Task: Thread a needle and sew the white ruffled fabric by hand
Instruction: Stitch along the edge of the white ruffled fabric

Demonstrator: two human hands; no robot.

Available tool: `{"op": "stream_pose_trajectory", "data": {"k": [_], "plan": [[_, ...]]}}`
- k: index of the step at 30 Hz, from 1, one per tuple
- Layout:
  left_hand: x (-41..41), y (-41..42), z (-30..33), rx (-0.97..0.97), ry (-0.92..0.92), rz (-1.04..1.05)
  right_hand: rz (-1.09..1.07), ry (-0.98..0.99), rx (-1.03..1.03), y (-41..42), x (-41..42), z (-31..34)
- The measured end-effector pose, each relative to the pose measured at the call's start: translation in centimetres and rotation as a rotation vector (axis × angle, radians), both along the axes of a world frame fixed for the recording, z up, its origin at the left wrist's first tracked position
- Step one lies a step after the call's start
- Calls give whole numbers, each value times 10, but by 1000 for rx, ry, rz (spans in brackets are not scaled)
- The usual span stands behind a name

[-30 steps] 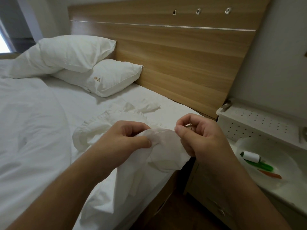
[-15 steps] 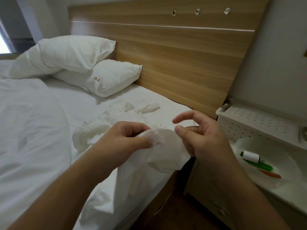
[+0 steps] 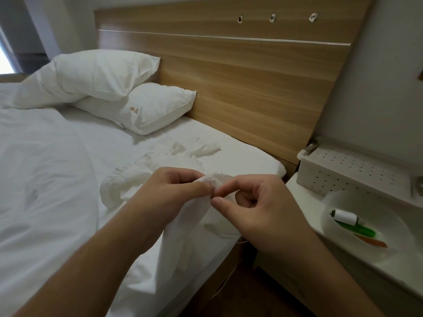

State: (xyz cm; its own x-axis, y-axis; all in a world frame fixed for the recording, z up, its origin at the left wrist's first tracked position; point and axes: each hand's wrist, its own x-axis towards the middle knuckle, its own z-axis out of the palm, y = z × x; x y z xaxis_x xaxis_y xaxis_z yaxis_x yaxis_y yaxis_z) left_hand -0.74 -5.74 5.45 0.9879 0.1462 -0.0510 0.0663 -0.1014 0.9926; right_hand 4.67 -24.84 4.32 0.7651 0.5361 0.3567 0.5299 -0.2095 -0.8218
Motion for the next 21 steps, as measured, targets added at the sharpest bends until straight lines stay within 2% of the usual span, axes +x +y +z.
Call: {"op": "stream_pose_trajectory", "data": {"k": [5, 9, 12, 17, 21], "plan": [[0, -2, -2, -63, 3, 11, -180, -145, -23, 14, -7, -10], [1, -2, -3, -132, 21, -14, -242, -133, -13, 21, -10, -16], [0, -1, -2, -176, 44, -47, -230, -63, 44, 23, -9, -20], [0, 2, -2, -217, 66, -33, -98, 227, 165, 14, -4, -13], [2, 4, -4, -238, 66, 2, 24, 362, 248, 6, 1, -2]]}}
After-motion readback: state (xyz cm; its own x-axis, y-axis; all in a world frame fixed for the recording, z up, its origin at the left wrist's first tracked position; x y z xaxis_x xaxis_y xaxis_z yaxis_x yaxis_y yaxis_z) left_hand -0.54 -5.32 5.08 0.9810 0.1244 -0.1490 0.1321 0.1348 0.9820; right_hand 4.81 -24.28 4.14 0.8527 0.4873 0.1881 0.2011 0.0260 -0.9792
